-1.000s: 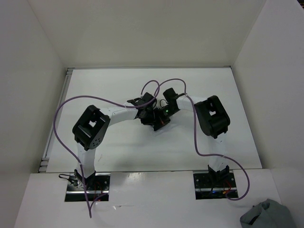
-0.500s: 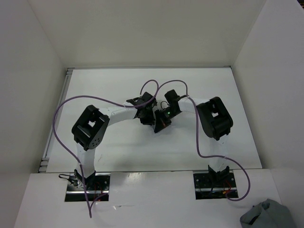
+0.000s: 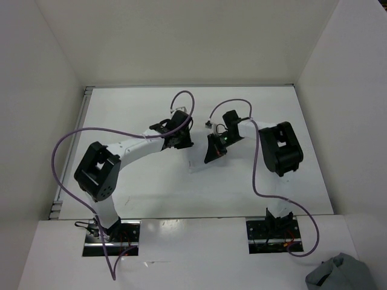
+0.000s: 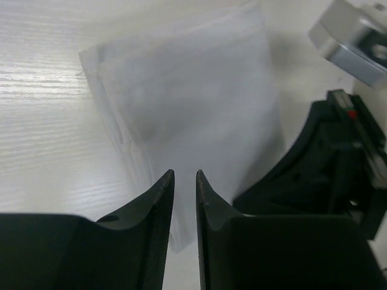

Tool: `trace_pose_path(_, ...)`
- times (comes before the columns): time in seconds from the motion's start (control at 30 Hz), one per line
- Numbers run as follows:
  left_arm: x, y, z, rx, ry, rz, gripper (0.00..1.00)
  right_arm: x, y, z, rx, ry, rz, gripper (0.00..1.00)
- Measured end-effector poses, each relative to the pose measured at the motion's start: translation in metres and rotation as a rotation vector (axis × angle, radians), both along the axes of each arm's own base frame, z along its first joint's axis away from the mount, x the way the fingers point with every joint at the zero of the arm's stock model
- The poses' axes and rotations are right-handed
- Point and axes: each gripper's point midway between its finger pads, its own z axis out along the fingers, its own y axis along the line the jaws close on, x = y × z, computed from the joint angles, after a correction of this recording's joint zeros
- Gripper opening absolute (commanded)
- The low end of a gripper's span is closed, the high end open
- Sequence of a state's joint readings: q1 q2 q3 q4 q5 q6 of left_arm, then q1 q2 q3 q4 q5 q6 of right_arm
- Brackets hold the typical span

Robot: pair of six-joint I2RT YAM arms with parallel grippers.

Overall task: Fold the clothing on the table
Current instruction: Fold the skirt

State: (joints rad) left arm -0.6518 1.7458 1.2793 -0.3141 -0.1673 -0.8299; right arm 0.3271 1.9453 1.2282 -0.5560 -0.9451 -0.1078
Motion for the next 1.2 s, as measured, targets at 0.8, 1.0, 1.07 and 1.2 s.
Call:
trace_pose_path(0.8, 0.007, 0.003, -0.076, 0.089, 0.098, 0.044, 0.22, -0.008, -0.004, -0.028, -0.027, 0.099, -0.011, 0.00)
trace_pose_path(1.0, 0.017, 0.016, -0.076, 0.075, 0.095, 0.092, 0.22, -0.006, -0.007, -0.030, -0.043, 0.094, -0.017, 0.00)
trace_pose_path(1.07, 0.018, 0.018, -0.075, 0.074, 0.092, 0.099, 0.22, -0.006, -0.007, -0.030, -0.045, 0.093, -0.018, 0.00)
trace_pose_path(1.2, 0.005, 0.028, -0.069, 0.110, 0.077, 0.114, 0.24, -0.005, -0.007, -0.031, -0.045, 0.090, -0.018, 0.00)
